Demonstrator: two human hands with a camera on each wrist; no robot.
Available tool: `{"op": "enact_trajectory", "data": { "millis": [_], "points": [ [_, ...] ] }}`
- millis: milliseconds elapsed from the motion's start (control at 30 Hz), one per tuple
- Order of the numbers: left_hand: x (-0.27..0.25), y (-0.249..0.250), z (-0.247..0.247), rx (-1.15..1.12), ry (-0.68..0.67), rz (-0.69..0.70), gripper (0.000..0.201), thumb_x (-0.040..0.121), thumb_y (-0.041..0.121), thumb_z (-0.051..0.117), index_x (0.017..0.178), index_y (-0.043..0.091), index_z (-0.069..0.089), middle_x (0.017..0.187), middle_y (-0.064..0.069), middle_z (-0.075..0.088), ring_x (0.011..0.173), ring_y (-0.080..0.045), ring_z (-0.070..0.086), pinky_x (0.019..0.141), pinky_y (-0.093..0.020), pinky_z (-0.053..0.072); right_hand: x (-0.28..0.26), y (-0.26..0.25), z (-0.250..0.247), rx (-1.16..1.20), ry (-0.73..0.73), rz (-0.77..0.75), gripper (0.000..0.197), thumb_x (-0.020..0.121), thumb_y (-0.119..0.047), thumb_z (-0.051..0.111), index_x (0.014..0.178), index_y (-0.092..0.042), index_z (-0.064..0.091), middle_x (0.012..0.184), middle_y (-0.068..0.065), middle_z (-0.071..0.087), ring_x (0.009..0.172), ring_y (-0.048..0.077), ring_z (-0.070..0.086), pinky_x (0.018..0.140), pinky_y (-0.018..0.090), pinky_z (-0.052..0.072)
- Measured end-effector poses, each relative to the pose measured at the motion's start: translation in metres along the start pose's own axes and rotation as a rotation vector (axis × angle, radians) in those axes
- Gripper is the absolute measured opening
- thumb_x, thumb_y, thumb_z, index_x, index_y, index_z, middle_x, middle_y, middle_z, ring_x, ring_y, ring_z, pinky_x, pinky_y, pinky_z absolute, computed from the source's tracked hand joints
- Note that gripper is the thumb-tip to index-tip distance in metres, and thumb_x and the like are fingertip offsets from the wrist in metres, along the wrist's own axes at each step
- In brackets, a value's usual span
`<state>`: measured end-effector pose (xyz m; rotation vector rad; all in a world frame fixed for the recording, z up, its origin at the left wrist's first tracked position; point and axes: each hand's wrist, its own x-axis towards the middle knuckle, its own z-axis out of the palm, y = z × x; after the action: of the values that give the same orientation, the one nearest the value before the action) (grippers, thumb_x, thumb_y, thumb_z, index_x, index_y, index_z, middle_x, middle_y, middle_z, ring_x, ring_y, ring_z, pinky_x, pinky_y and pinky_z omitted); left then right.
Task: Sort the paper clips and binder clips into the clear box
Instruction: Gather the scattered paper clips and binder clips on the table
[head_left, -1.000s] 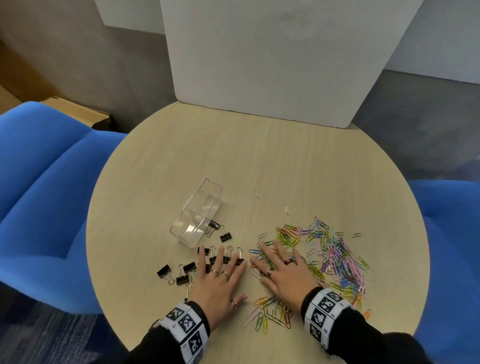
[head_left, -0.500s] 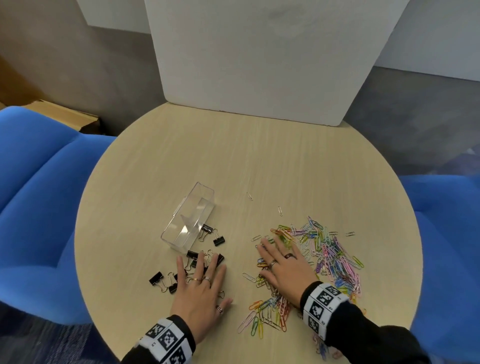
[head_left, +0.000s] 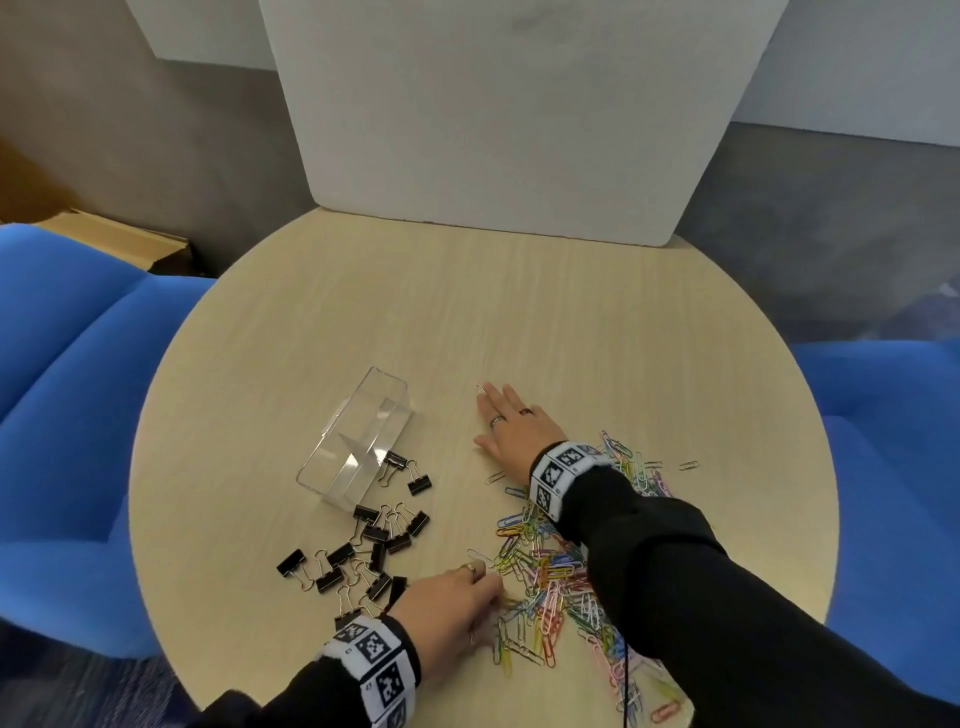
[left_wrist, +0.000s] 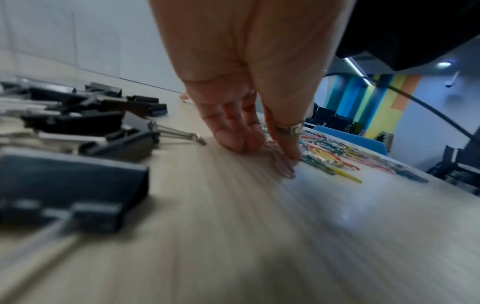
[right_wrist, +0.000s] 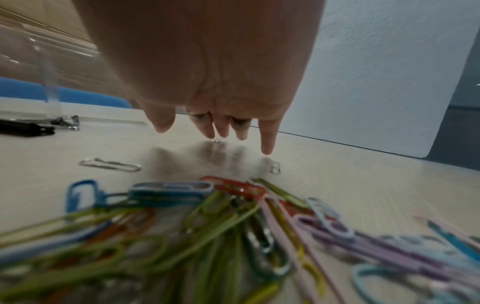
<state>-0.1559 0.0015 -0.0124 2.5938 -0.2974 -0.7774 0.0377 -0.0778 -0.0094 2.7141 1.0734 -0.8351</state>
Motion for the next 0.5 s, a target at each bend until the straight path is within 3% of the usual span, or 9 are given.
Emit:
{"op": "enact_trajectory", "data": {
  "millis": [100,200,300,333,400,467,500],
  "points": [
    [-0.001,-0.001,0.002,-0.063,0.142,-0.032,0.031,0.095,0.024,0.041,0.126,0.027,0.041,0.124,0.005,0.042,0.106,-0.014,0.048,0.087,-0.031,0.048,0.004,0.006,-0.003,-0.022,-0.062,-0.03,0.058,0.1,-0.04,0.02,0.147,-0.015,-0.002,0.156,-0.003,-0.012,0.143,0.018,-0.006,0.116,0.042,0.01],
    [-0.01,0.005,0.013,-0.088,0.205,-0.028,0.041,0.093,0.023,0.04,0.134,0.027,0.035,0.137,0.007,0.033,0.122,-0.009,0.036,0.102,-0.023,0.036,-0.019,0.015,0.004,-0.093,-0.05,-0.108,0.056,0.1,-0.04,0.019,0.148,-0.016,0.005,0.156,-0.003,-0.003,0.143,0.018,0.0,0.115,0.042,0.013],
    [-0.008,0.014,0.026,-0.021,0.188,-0.033,0.059,0.089,0.035,0.042,0.143,0.024,0.022,0.15,0.004,0.018,0.138,-0.018,0.023,0.116,-0.034,0.022,-0.053,0.031,0.016,-0.065,0.005,-0.167,0.049,0.1,-0.041,0.02,0.145,-0.022,0.022,0.155,-0.006,0.015,0.142,0.018,0.012,0.114,0.042,0.015],
    [-0.003,0.015,0.032,0.013,0.191,-0.059,0.067,0.087,0.042,0.043,0.146,0.023,0.016,0.154,0.002,0.01,0.142,-0.022,0.014,0.119,-0.041,0.012,-0.064,0.039,0.02,0.012,0.074,-0.129,0.047,0.099,-0.041,0.022,0.143,-0.026,0.028,0.152,-0.008,0.022,0.14,0.017,0.019,0.115,0.041,0.015],
    [0.005,0.019,0.029,0.108,0.175,-0.159,0.076,0.087,0.057,0.035,0.148,0.019,0.01,0.154,-0.005,-0.001,0.142,-0.028,-0.002,0.117,-0.037,-0.012,-0.079,0.062,0.028,0.229,0.241,0.072,0.046,0.098,-0.043,0.025,0.141,-0.028,0.032,0.15,-0.006,0.027,0.135,0.016,0.029,0.115,0.039,0.017],
    [0.018,0.031,0.017,0.108,0.223,-0.226,0.083,0.086,0.066,0.019,0.148,0.013,0.006,0.154,-0.012,-0.001,0.141,-0.034,-0.005,0.117,-0.035,-0.015,-0.093,0.093,0.039,0.35,0.263,0.341,0.052,0.097,-0.046,0.023,0.145,-0.025,0.02,0.155,-0.003,0.015,0.14,0.024,0.017,0.116,0.04,0.014],
    [0.025,0.035,0.011,0.06,0.224,-0.243,0.085,0.085,0.067,0.015,0.146,0.013,-0.011,0.152,-0.013,-0.016,0.14,-0.033,-0.017,0.115,-0.035,-0.017,-0.095,0.1,0.044,0.369,0.201,0.426,0.056,0.097,-0.048,0.02,0.147,-0.024,0.012,0.156,-0.001,0.006,0.142,0.027,0.008,0.116,0.042,0.011]
  ]
}}
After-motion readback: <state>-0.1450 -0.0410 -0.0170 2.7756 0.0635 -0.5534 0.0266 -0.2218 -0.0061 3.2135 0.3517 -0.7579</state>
